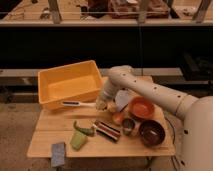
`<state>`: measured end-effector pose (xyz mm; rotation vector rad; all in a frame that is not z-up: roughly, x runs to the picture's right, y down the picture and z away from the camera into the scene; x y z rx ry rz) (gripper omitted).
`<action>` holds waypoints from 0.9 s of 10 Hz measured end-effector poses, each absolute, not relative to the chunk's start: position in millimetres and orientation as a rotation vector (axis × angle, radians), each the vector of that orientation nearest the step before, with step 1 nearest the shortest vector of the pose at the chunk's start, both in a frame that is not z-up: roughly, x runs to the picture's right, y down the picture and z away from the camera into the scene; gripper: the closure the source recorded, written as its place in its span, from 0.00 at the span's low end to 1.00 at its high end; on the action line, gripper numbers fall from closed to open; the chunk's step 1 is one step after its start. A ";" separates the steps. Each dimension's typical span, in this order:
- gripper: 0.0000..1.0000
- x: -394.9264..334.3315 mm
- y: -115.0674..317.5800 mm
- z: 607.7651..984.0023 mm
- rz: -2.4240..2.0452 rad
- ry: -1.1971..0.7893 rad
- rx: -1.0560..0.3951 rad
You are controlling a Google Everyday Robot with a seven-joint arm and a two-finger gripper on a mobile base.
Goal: Place brush in metal cup
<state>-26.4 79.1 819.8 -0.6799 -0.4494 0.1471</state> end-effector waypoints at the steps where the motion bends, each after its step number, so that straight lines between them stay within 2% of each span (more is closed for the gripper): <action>1: 0.84 -14.5 78.7 818.1 0.151 -0.453 -0.683; 9: 0.84 71.2 109.1 807.3 0.258 -0.408 -0.717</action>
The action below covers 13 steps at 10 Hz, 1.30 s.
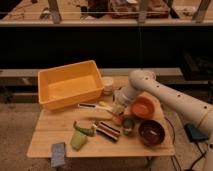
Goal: Place brush in metal cup
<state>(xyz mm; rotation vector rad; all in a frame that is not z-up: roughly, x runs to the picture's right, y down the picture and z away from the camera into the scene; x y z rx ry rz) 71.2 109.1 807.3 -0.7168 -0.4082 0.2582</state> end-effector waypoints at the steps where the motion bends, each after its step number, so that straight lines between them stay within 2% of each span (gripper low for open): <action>1: 0.84 73.6 110.4 807.5 0.267 -0.404 -0.720; 13: 0.84 71.0 105.2 804.4 0.275 -0.392 -0.707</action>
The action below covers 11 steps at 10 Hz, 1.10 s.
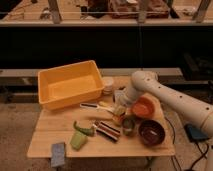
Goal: Place brush in metal cup
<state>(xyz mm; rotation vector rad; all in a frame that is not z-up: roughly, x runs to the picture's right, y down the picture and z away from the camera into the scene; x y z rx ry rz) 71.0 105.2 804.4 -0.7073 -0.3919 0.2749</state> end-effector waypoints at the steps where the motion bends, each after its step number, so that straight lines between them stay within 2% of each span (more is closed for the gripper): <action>1: 0.84 71.8 99.1 798.8 0.283 -0.385 -0.697; 5: 0.84 84.2 70.2 760.6 0.331 -0.326 -0.663; 11: 0.84 116.1 116.6 759.0 0.391 -0.302 -0.685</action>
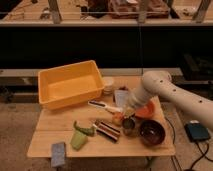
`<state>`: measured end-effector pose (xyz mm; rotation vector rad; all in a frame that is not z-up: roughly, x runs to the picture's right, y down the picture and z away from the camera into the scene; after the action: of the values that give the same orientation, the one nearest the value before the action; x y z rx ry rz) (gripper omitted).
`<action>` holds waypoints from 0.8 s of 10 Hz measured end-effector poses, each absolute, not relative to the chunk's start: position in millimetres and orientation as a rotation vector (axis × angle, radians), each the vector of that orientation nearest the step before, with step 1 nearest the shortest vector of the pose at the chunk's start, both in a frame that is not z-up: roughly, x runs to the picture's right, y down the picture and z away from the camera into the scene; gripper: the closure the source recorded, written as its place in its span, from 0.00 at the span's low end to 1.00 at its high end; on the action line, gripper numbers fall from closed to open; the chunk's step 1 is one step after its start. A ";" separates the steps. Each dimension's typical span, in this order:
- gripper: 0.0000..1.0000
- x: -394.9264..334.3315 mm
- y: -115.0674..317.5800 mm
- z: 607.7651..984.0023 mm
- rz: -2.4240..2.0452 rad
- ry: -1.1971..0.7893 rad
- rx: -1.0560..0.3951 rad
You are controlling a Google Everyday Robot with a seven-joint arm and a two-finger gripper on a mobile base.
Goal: Place brush in metal cup
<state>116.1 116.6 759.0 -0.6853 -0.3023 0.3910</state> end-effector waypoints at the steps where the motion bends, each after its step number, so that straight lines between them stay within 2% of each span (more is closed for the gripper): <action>1: 0.84 118.6 122.0 757.7 0.396 -0.296 -0.684; 6: 0.81 125.7 138.9 756.1 0.413 -0.271 -0.685; 8: 0.61 131.2 146.4 758.6 0.443 -0.261 -0.687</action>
<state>131.2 146.4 758.6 -0.6872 -0.2610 0.4432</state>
